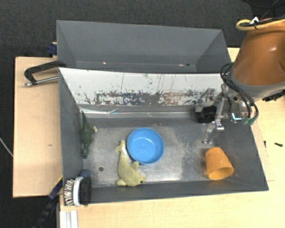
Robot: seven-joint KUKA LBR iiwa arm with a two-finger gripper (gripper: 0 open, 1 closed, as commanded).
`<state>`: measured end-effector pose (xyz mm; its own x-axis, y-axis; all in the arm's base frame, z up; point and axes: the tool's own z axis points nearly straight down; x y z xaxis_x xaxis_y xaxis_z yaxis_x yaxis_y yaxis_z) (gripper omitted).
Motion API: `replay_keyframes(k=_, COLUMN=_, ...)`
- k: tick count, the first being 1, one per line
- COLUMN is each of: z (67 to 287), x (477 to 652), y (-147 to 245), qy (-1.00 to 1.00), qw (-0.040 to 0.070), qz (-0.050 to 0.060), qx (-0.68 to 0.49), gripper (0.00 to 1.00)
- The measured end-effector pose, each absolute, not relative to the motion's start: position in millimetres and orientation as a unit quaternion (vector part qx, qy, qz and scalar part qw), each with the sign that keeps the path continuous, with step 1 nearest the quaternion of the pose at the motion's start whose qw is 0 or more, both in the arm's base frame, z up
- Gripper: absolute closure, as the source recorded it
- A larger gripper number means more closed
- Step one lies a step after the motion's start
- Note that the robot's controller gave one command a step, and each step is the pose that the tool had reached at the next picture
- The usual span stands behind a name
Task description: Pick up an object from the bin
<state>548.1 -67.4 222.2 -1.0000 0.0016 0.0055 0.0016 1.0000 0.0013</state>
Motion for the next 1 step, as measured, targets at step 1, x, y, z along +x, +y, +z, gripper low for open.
replay_keyframes(k=1, z=132.8, x=540.2, y=-2.3, qy=-1.000, qw=0.003, qz=-0.002, qx=-0.009, gripper=0.00)
